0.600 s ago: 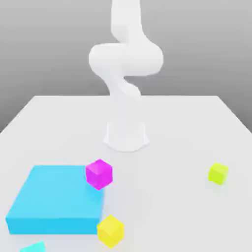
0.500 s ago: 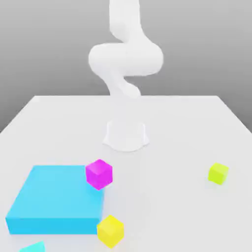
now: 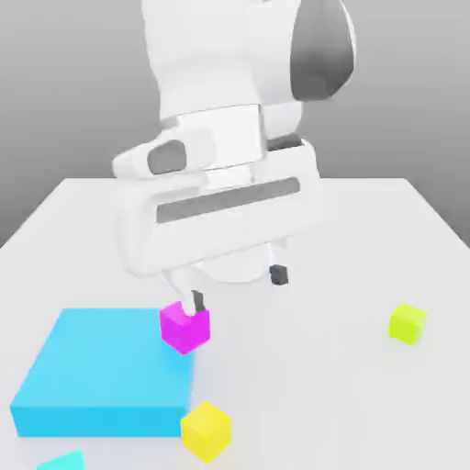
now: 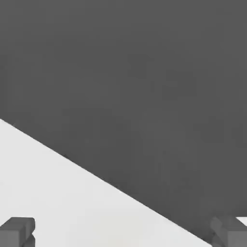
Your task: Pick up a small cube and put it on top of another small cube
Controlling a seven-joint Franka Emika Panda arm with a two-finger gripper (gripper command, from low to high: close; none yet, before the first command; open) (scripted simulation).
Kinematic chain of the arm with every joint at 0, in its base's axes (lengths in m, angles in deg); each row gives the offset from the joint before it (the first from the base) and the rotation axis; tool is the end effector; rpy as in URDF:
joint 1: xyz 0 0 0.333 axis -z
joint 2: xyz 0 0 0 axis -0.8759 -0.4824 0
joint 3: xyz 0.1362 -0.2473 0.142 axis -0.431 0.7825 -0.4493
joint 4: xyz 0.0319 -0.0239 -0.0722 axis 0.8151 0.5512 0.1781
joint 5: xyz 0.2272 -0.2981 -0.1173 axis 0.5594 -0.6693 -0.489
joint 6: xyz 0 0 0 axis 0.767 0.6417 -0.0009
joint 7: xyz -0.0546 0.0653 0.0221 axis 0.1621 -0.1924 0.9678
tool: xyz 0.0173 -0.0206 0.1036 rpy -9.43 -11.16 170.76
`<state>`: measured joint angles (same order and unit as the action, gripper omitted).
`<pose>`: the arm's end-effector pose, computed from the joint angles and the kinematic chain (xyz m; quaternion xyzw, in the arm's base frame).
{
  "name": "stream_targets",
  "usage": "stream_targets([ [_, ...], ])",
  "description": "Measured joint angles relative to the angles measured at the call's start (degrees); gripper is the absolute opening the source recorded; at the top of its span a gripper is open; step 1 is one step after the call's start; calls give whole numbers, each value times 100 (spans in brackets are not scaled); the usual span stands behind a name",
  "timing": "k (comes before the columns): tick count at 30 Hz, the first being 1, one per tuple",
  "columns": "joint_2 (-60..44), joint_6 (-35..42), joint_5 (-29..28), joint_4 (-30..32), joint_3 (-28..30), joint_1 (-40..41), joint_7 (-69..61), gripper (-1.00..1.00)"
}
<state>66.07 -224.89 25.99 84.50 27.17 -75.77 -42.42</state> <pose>0.4885 -0.0142 0.3288 -0.9887 0.0880 -0.0951 0.0756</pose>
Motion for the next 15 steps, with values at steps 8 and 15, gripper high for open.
stream_targets([
  [8,-1493,-802,-325,388,34,133,-1193,0],
  [15,-2599,-1627,198,197,-551,614,-1726,-100],
])
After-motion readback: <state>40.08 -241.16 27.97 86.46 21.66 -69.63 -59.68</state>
